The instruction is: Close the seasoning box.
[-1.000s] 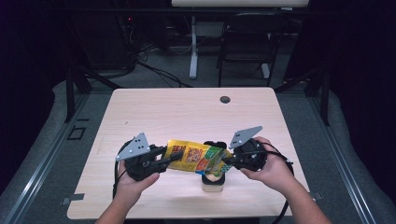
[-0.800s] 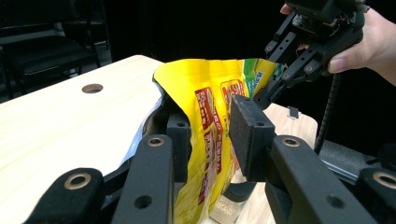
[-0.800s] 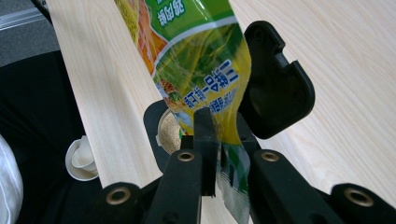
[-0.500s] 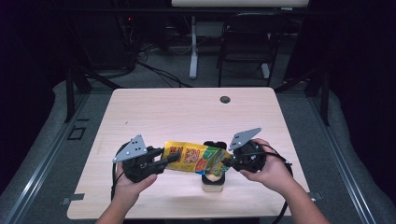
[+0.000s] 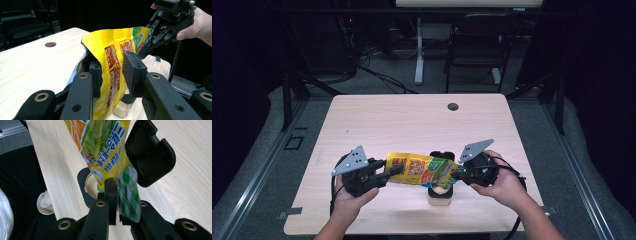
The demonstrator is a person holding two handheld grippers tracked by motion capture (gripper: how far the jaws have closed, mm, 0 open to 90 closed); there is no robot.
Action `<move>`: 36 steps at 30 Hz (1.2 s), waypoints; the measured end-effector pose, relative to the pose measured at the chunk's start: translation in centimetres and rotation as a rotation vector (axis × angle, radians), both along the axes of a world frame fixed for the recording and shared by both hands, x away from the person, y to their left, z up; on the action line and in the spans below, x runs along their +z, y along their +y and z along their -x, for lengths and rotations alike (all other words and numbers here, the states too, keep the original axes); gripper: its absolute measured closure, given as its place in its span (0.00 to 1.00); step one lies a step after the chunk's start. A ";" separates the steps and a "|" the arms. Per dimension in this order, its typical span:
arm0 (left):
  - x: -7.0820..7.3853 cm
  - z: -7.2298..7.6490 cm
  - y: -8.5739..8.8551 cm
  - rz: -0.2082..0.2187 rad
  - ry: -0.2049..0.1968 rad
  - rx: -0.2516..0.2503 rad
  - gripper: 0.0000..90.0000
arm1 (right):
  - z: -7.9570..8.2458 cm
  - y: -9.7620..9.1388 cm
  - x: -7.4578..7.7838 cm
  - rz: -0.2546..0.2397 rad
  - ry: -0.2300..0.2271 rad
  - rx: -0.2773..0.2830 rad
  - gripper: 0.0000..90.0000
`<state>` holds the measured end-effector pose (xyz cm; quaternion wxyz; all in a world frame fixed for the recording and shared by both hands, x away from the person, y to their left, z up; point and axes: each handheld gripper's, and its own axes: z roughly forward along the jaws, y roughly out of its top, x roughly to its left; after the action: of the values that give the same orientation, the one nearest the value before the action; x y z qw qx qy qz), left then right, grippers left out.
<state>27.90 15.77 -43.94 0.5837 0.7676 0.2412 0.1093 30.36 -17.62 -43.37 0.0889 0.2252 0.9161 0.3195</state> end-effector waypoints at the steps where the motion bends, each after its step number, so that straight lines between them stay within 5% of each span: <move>1: -0.1 0.0 0.1 0.000 0.001 0.000 0.78 | 0.0 0.0 0.0 -0.005 -0.002 0.000 0.98; 22: -1.7 0.4 1.8 -0.030 0.026 0.013 0.78 | 0.3 1.3 0.7 0.002 -0.026 0.023 0.99; 36: -3.3 0.5 2.9 0.000 0.045 0.014 0.78 | 0.3 2.3 1.1 0.016 -0.035 0.027 0.99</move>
<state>27.37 18.65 -47.20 0.5773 0.7683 0.2595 0.0959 30.04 -15.30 -42.28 0.1023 0.2068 0.9199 0.3172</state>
